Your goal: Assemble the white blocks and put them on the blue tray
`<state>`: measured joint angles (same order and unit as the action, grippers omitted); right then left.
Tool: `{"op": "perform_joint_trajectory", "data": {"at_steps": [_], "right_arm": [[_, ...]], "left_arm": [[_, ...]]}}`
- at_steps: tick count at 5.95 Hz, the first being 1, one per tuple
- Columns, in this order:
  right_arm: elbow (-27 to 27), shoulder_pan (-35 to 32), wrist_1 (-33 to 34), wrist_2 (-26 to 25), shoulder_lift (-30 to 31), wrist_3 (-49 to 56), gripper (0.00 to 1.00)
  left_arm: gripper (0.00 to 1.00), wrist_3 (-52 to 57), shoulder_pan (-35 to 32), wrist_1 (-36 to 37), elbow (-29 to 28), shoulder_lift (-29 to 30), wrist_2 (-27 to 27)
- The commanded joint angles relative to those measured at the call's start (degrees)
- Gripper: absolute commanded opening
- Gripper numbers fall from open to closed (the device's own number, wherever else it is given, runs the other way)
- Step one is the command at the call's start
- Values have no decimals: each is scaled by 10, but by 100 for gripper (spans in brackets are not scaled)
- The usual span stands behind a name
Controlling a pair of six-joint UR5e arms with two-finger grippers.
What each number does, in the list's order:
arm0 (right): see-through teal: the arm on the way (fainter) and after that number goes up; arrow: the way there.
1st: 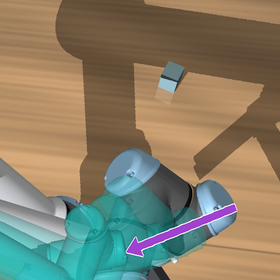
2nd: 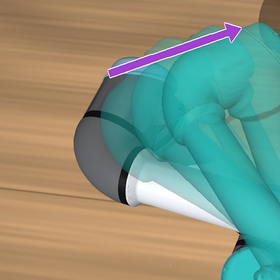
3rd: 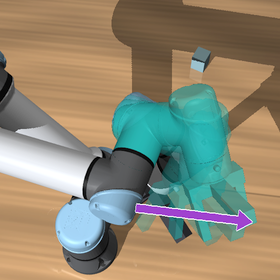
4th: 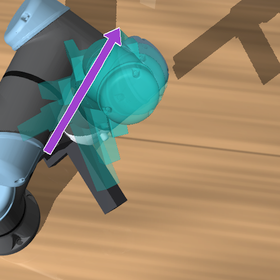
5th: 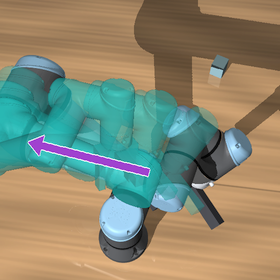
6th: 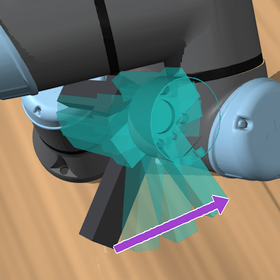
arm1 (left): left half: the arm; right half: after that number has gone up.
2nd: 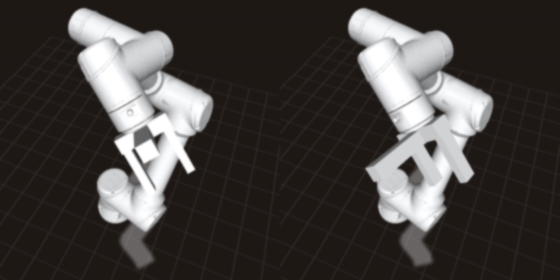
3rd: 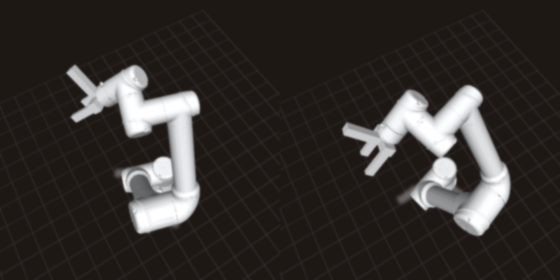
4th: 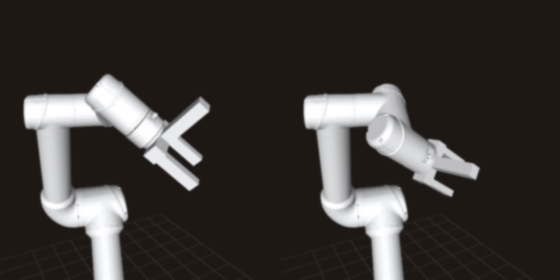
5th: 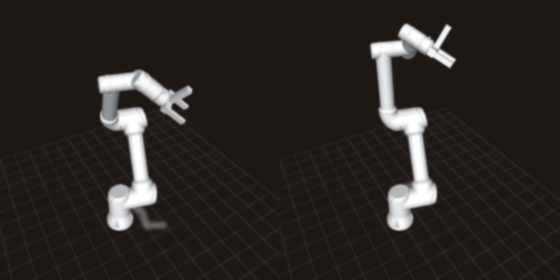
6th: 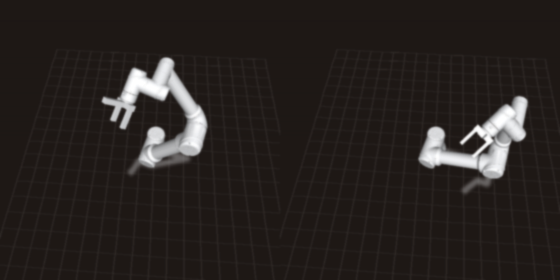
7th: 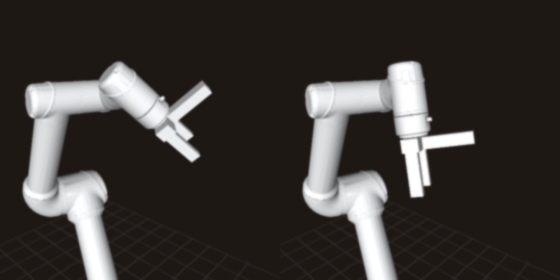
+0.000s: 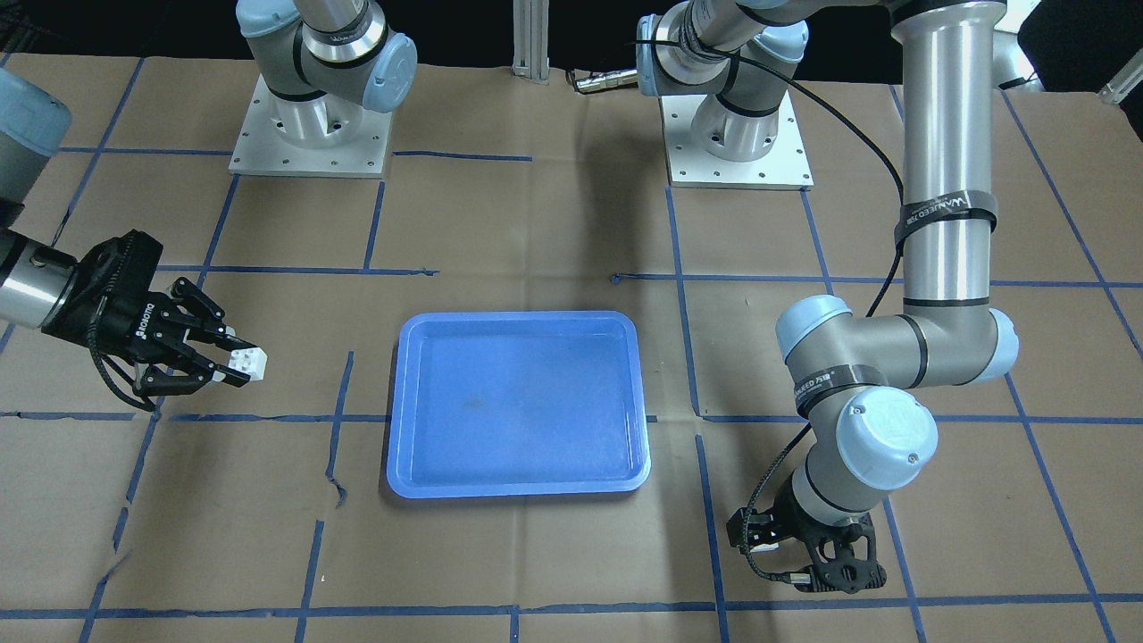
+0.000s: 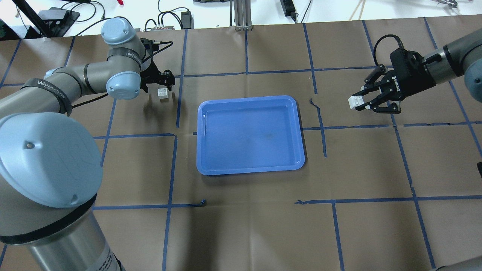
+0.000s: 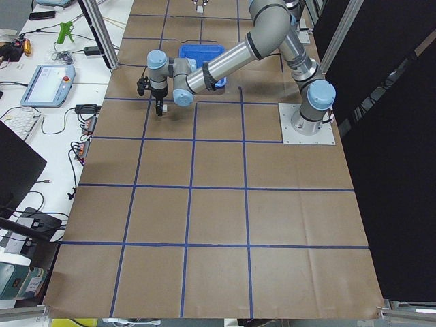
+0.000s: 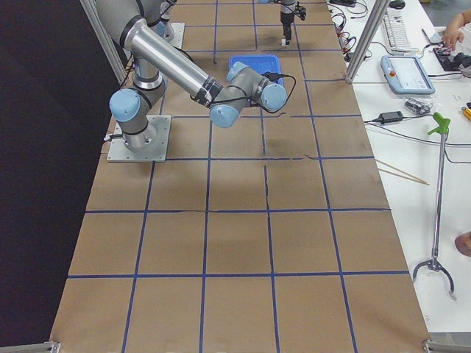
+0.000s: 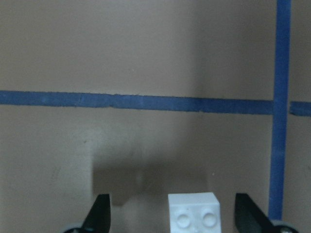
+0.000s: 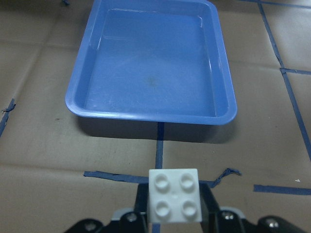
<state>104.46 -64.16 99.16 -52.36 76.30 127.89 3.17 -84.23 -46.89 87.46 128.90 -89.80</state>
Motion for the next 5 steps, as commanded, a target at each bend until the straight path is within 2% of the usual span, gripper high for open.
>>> {"op": "perform_joint_trajectory", "data": {"at_steps": [1,2,3,5], "right_arm": [[2,0,2,1,-2,-1,24],[7,0,2,2,-3,-2,24],[9,0,4,2,-3,-2,24],[9,0,4,2,-3,-2,24]], "left_arm": [[30,3,0,0,4,0,1],[14,7,0,0,5,-3,2],[13,9,-8,-5,6,-18,6],[13,117,-93,-41,25,-77,18]]}}
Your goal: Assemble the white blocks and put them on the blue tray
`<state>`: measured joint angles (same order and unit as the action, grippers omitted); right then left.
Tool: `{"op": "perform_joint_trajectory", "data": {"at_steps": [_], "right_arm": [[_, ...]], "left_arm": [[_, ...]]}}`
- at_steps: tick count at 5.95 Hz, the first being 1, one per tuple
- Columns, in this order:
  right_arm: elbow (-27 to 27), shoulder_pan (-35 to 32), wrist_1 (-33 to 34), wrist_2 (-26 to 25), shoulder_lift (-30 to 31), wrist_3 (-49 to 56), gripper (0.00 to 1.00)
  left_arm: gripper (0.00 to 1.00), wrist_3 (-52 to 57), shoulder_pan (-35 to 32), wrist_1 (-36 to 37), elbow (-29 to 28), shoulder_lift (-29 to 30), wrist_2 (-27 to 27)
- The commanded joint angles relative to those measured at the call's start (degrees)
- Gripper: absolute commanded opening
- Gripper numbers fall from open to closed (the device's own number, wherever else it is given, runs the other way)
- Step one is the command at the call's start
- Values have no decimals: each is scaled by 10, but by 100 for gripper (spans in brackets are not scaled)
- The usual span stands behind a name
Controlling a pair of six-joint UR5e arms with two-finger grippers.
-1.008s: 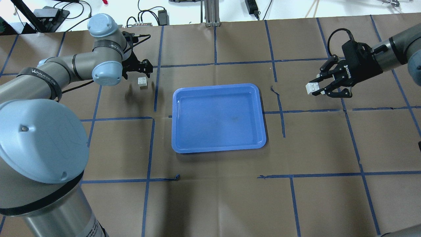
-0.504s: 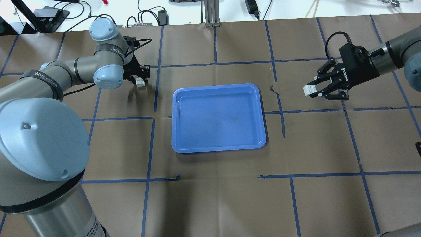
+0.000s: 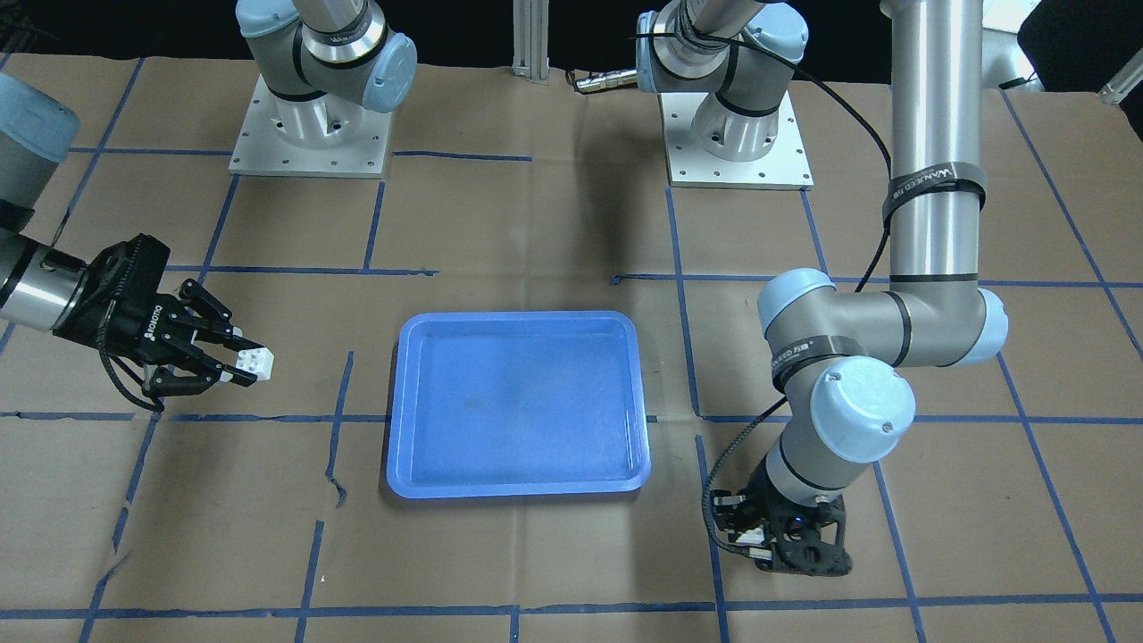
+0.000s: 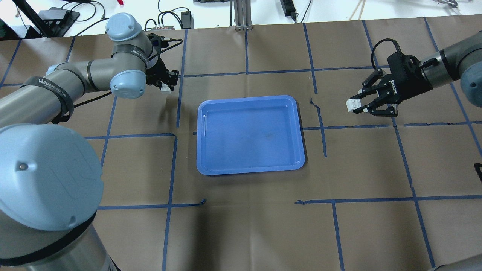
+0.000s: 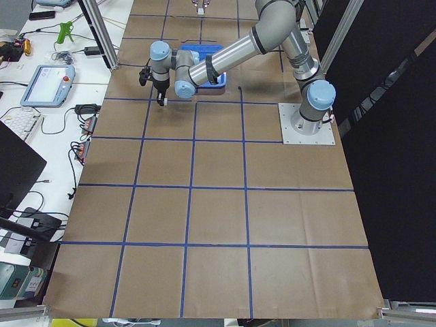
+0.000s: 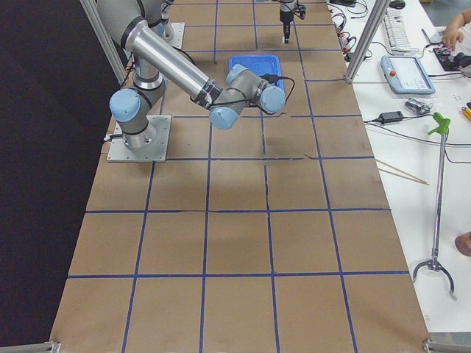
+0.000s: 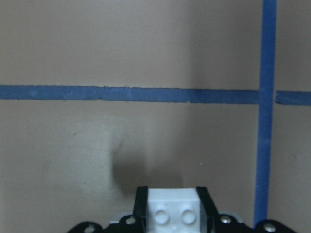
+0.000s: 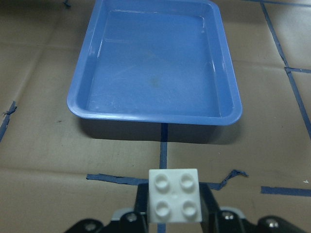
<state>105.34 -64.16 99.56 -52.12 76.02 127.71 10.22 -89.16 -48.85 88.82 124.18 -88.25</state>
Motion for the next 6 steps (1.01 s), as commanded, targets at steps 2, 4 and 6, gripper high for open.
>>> {"op": "perform_joint_trajectory", "data": {"at_steps": [2,4,6], "right_arm": [[1,0,0,0,-1,0,24],[1,0,0,0,-1,-1,24],[1,0,0,0,-3,-1,24]], "left_arm": [[15,172,-142,-33,45,-61,5],[16,311,-209,-27,89,-76,6],[17,592,-226,-29,110,-71,6]]}}
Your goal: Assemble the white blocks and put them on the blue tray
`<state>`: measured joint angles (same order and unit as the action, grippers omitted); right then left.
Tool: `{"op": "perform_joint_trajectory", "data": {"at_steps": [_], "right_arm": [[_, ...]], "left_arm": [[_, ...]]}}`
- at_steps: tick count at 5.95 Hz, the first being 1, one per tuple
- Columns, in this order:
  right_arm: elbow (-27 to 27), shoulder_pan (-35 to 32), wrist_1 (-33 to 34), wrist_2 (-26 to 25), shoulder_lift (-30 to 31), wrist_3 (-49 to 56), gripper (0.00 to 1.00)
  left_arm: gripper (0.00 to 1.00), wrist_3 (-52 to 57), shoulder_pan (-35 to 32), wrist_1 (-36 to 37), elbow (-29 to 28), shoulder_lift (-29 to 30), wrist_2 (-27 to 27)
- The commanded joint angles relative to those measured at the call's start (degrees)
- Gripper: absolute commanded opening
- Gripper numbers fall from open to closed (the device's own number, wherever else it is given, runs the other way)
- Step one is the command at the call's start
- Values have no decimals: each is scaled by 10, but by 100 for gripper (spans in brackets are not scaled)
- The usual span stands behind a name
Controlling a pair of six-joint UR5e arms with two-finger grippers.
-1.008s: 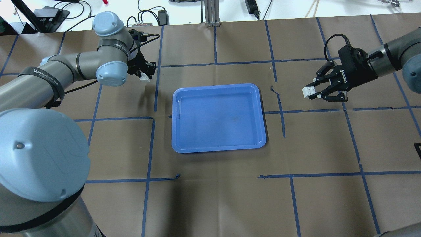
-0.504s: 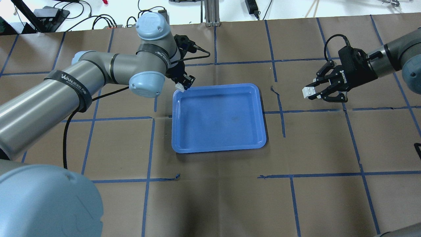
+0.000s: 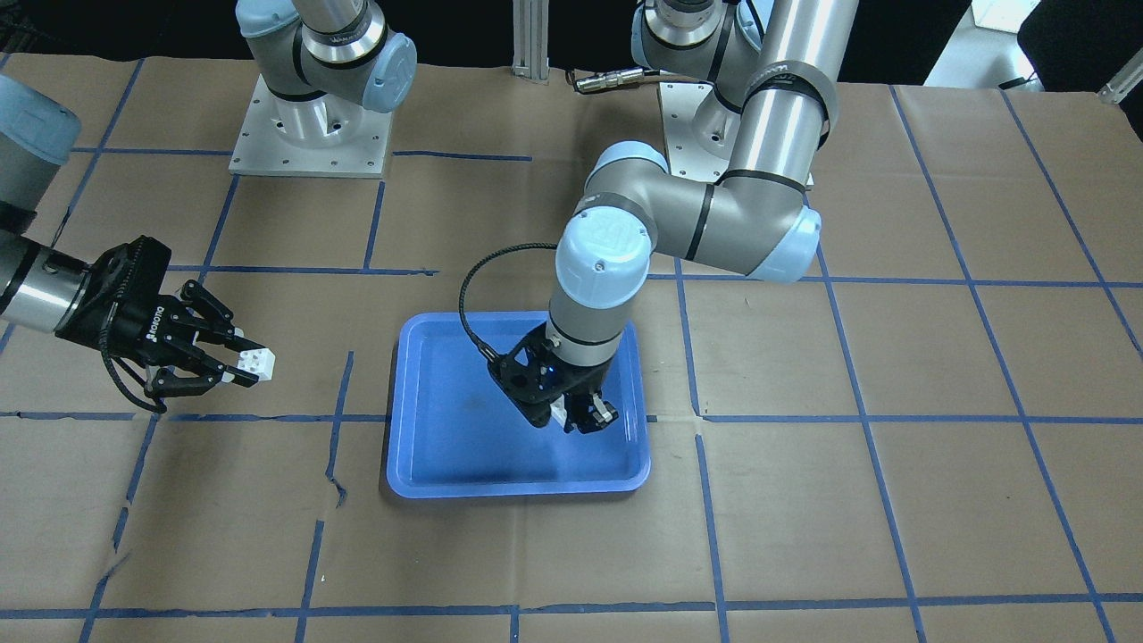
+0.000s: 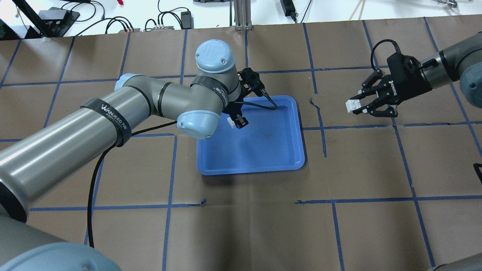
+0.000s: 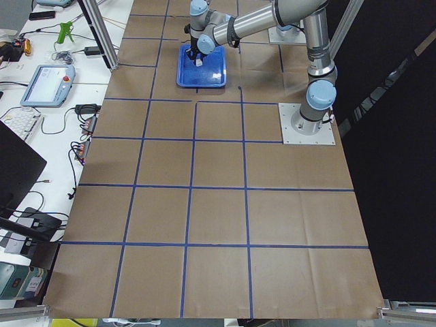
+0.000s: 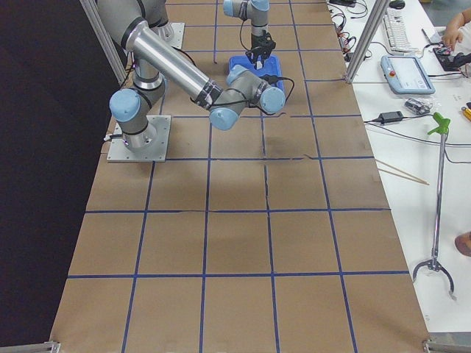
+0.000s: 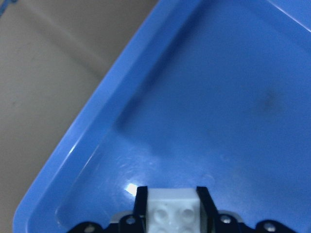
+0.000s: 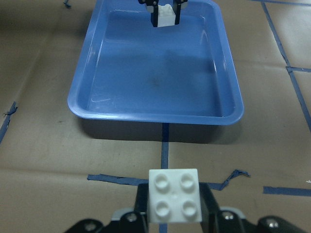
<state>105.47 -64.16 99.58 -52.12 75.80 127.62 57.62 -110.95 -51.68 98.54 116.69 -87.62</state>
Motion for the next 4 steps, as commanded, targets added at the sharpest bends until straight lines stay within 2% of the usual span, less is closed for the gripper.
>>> {"op": "perform_joint_trajectory", "data": {"at_steps": [1,4], "right_arm": [[0,0,0,0,-1,0,24],[0,0,-1,0,-1,0,24]], "left_arm": [[17,129,-11,3,23,8,0],[16,106,-17,32,23,27,10]]}}
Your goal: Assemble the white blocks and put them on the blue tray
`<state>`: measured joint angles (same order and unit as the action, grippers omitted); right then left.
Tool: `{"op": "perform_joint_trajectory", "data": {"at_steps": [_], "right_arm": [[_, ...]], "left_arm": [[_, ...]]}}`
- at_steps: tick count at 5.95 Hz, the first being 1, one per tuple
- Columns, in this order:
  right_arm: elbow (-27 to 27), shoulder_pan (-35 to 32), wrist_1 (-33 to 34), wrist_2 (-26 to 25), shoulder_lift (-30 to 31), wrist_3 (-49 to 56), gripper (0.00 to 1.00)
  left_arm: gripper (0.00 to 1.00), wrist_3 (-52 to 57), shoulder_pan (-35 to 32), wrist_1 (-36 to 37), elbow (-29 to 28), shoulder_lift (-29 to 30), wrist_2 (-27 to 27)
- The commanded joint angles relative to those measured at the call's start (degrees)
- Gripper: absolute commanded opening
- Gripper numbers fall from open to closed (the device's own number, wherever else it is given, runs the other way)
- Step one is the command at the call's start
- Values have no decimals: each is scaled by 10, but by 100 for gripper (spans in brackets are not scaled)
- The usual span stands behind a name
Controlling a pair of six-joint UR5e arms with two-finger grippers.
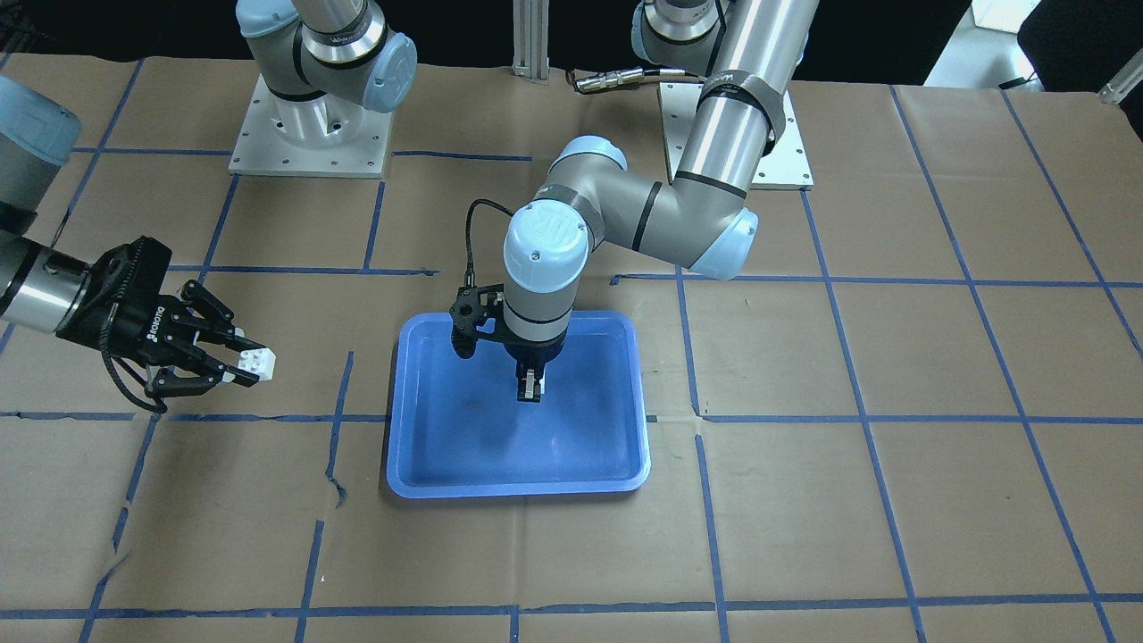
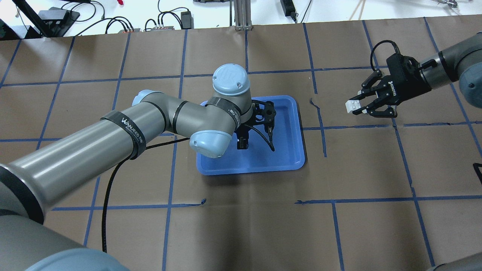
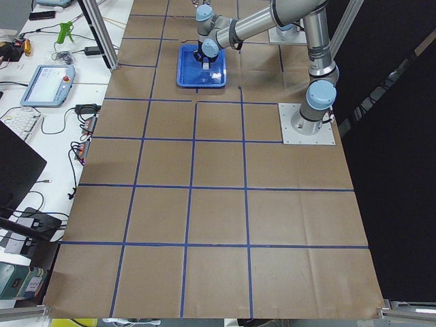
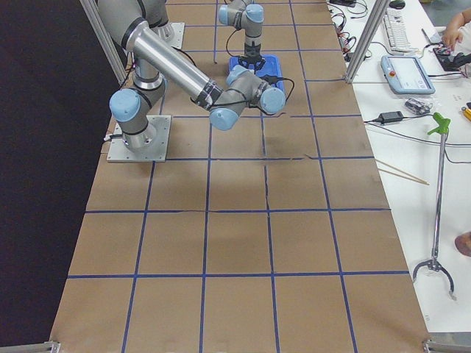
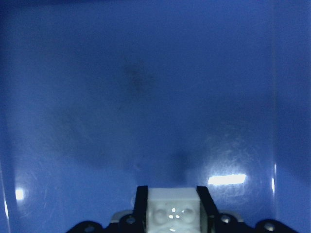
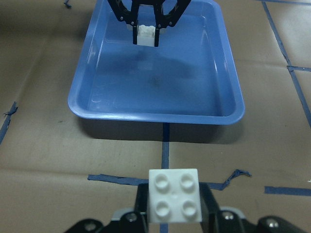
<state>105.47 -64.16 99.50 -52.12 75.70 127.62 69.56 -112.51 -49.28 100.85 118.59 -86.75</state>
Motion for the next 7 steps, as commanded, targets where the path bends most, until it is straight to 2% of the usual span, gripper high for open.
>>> {"op": "perform_joint_trajectory", "data": {"at_steps": [1,2,3,4,6,7], "right_arm": [[0,0,0,0,0,0,24],[0,0,0,0,0,0,24],[0,0,0,0,0,0,24],[1,0,0,4,0,1,24],[2,0,-2,10,1,0,25],[11,0,0,22,8,-17,25]], "left_arm": [[17,-35,-3,9,0,15,0],[36,-43,-3,9,1,16,1],[91,-49,-3,5,0,16,3],[99,-53,-3,4,-2,12,1],[99,-53,3,-19,-14,-30,-1],[99,-54,4,-99,-33,-66,-3]]}}
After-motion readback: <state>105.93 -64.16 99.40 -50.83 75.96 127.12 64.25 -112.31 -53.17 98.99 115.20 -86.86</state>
